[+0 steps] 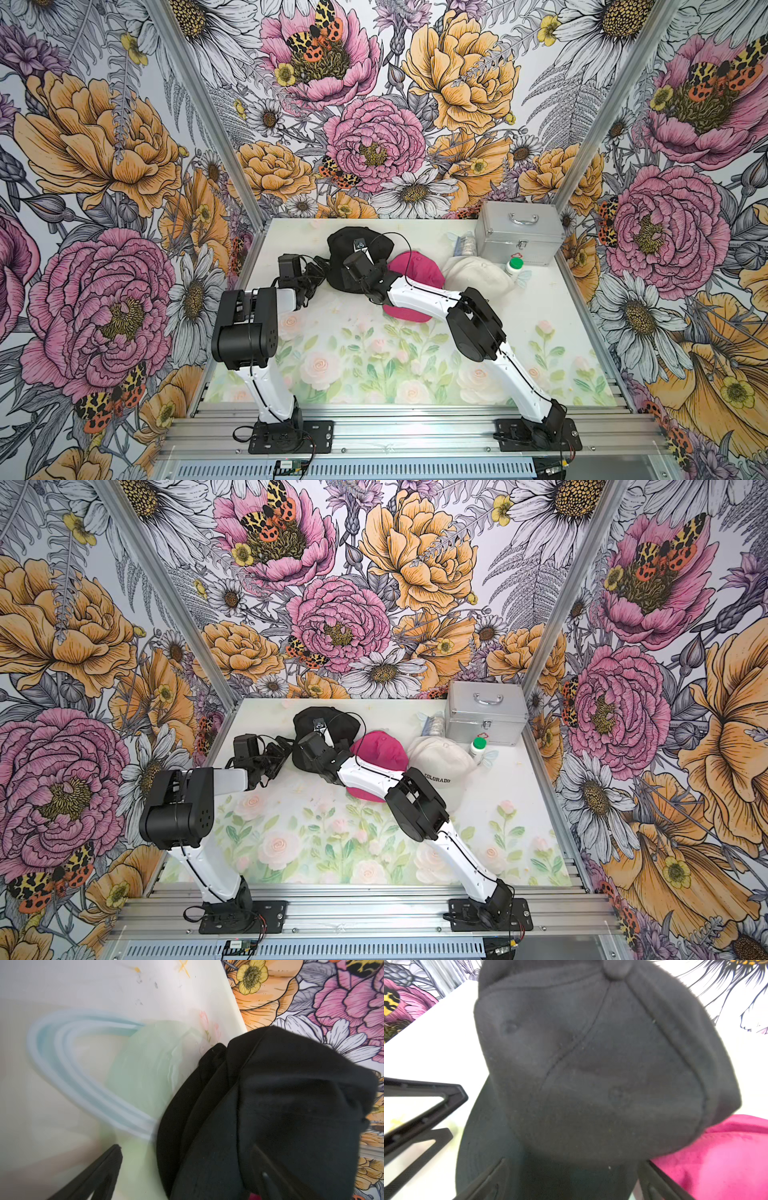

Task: Stack the baseball caps by color
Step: Move the baseball cap to the center of the board, then reset both arms

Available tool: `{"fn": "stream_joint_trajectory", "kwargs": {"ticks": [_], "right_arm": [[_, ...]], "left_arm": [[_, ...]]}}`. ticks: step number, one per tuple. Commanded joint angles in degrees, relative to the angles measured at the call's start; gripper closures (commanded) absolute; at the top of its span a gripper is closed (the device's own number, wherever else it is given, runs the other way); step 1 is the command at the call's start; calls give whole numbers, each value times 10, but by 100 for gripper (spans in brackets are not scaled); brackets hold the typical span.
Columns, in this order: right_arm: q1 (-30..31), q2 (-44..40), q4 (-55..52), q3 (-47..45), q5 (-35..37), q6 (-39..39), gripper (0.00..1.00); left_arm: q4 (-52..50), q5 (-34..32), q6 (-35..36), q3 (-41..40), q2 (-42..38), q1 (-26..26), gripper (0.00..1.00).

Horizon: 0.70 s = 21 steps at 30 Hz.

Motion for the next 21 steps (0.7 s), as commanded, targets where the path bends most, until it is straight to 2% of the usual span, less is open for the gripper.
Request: {"fn": "stream_joint_trajectory", "kwargs": {"ticks": [1, 5, 11, 17, 21], "right_arm": [[7, -104, 8, -24, -41, -34, 1], [5, -183, 28, -101, -40, -65, 1], [-27, -346, 195, -335, -54, -84, 1], [-95, -498, 236, -500, -23, -132, 1], [-160, -620, 253, -610, -7, -163, 1]], "left_arm": [[-11, 0, 16, -35, -73, 29, 1], [-61, -31, 67, -64, -148, 59, 1], [-139, -121, 166, -76, -228, 74, 1], [-135, -180, 249, -110, -282, 75, 1], [-74, -187, 317, -159, -306, 74, 1]]}}
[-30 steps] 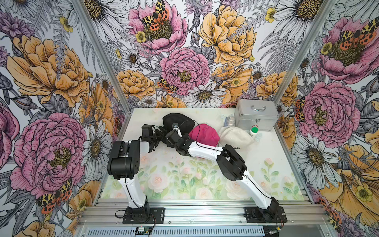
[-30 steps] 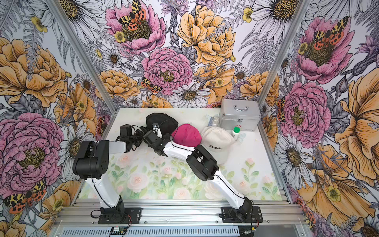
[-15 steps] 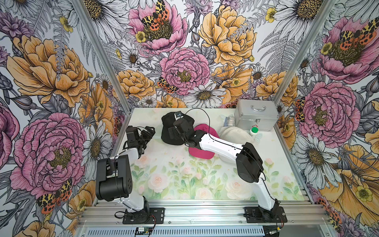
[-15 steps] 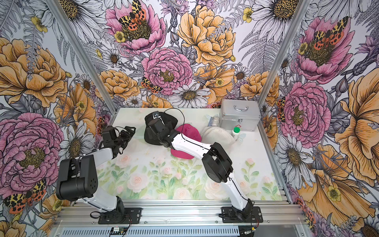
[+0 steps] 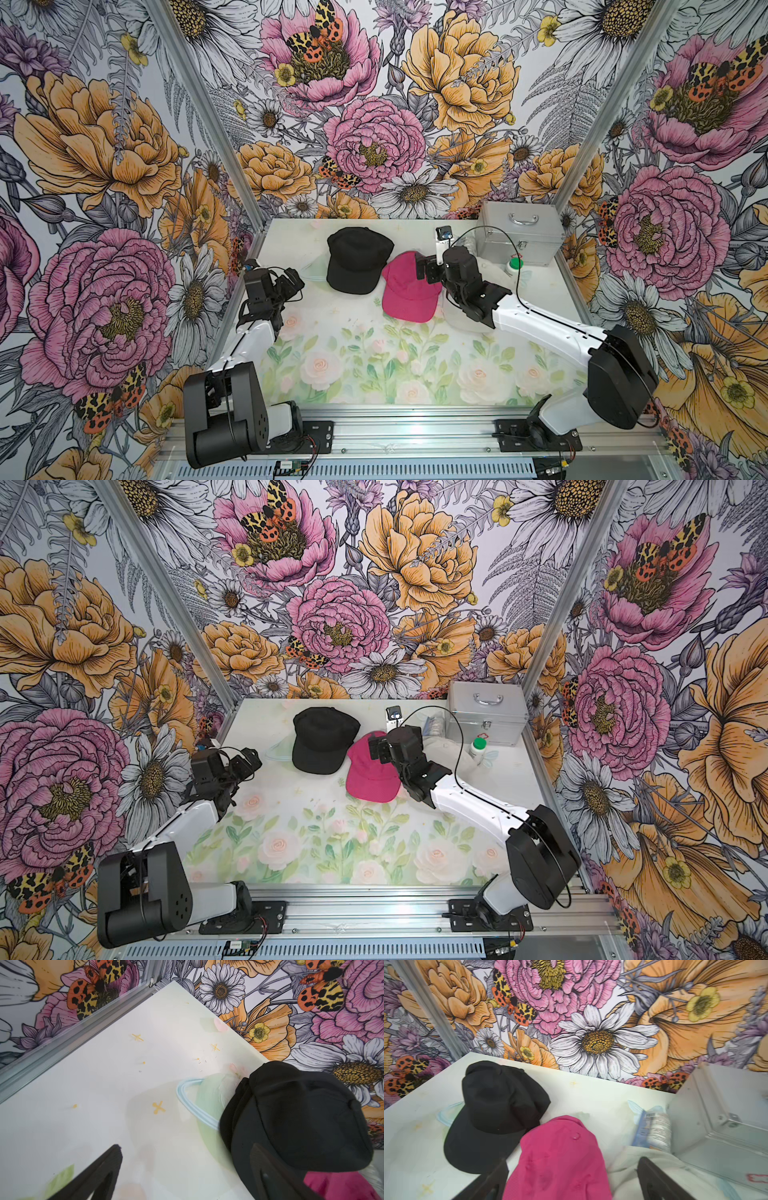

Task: Stack the baseball caps by color
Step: Reset both arms

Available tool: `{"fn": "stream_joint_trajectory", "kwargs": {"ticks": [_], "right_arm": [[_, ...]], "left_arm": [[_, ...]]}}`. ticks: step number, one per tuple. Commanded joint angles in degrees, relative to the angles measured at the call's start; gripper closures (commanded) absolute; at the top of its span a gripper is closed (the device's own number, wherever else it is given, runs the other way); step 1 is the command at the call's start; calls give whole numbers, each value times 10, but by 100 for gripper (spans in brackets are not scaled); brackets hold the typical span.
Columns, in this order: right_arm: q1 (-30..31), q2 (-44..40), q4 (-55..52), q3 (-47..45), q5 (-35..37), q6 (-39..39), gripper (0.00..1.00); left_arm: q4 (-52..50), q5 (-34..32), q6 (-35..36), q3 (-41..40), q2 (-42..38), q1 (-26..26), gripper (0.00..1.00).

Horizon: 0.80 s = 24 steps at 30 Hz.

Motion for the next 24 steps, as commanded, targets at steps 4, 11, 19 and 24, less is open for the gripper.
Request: {"fn": "stream_joint_trajectory", "kwargs": {"ticks": [4, 11, 19, 24], "right_arm": [[-138, -180, 40, -141, 23, -35, 1], [-319, -285, 30, -263, 12, -12, 1], [-434, -245, 159, -368, -52, 30, 1], [-447, -188, 242, -395, -89, 33, 1]], "left_arm": [[124, -18, 110, -80, -28, 0, 1], [294, 0, 218, -120, 23, -55, 1], [450, 73, 251, -135, 135, -85, 1], [438, -36, 231, -126, 142, -106, 1]]}}
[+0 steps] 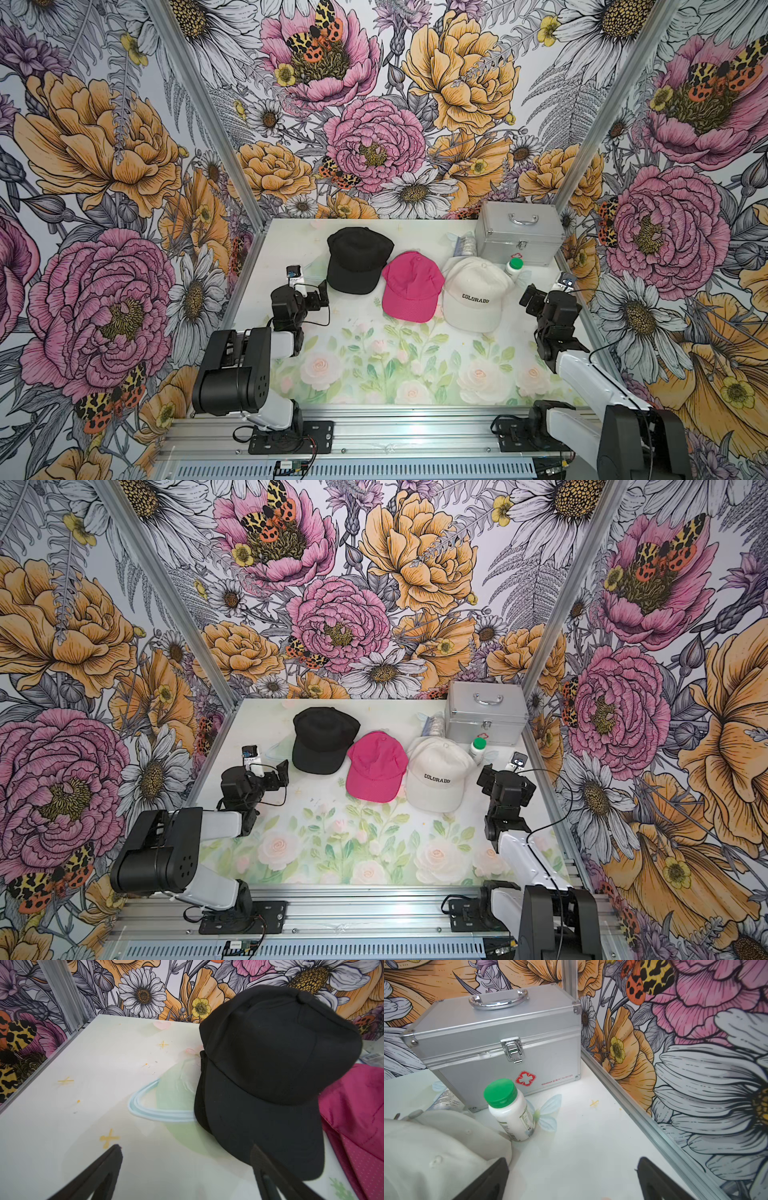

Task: Stack the baseball caps by color
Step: Reset both arms

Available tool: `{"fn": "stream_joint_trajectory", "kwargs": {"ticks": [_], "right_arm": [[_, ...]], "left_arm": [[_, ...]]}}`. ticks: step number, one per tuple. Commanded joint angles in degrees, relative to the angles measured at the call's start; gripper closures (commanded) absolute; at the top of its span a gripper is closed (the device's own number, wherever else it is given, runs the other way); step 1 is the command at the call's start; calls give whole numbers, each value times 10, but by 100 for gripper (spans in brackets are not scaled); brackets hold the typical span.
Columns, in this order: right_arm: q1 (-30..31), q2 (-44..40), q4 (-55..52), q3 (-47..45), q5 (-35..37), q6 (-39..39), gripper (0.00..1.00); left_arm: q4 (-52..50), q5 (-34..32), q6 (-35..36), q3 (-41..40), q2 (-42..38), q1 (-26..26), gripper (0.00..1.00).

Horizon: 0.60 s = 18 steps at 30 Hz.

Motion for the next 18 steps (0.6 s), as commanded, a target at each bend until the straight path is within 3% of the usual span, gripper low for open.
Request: {"fn": "stream_joint_trajectory", "kwargs": {"ticks": [1, 2, 6, 12, 18], "right_arm": [[-5, 38, 116, -13, -41, 6, 1], [-6, 56, 142, -16, -48, 3, 1], [-7, 126, 231, -17, -86, -5, 1], [-1, 174, 249, 4, -97, -25, 1], [24, 230, 413, -54, -122, -67, 1]], "left_arm": [[43, -86, 4, 2, -5, -10, 1], [42, -113, 5, 2, -6, -18, 1], [43, -120, 6, 0, -7, -21, 1], [42, -123, 8, 2, -6, -23, 1], [43, -134, 12, 2, -6, -29, 1]]}}
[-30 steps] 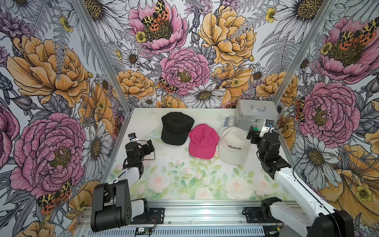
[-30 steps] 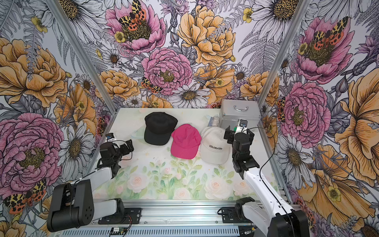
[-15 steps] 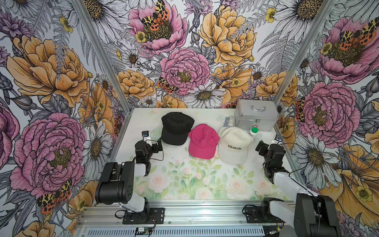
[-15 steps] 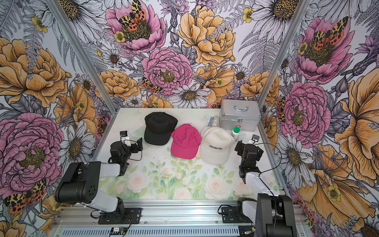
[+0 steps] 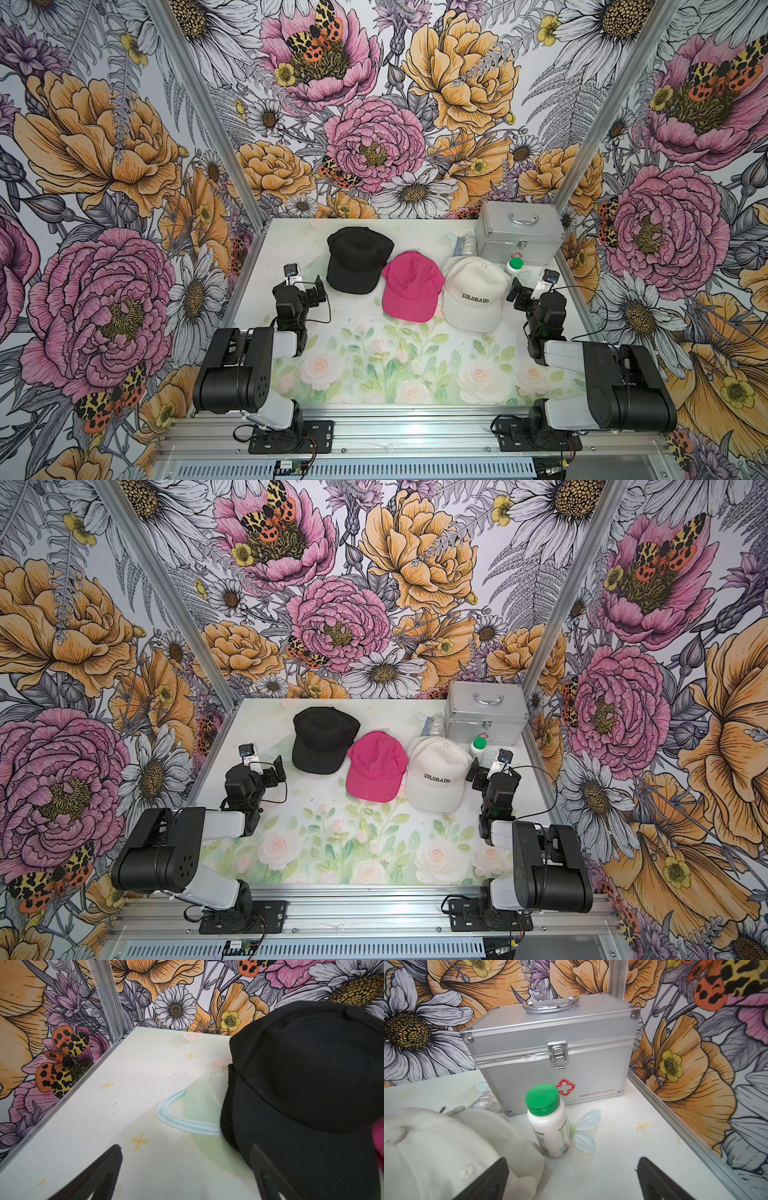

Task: Stack the baseball caps by color
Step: Reset both arms

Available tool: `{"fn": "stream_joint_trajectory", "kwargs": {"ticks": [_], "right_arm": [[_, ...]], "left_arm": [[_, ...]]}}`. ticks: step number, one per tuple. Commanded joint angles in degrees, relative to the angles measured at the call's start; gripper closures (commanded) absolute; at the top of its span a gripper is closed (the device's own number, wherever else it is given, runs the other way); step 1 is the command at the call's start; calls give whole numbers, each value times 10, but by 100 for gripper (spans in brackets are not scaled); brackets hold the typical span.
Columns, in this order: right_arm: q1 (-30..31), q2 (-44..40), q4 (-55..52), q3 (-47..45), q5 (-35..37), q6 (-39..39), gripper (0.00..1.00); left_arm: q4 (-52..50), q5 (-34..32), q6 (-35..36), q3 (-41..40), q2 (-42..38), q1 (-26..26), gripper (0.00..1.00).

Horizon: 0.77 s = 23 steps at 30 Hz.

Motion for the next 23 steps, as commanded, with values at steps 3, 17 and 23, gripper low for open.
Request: {"fn": "stream_joint_trajectory", "kwargs": {"ticks": [3, 17, 23], "right_arm": [[20, 46, 58, 4, -25, -39, 1], [29, 58, -10, 49, -3, -39, 1], [29, 58, -9, 48, -2, -39, 1]], "left_arm": [[17, -15, 9, 2, -6, -7, 1], [15, -17, 9, 3, -4, -8, 1], [14, -15, 8, 3, -5, -7, 1]]}}
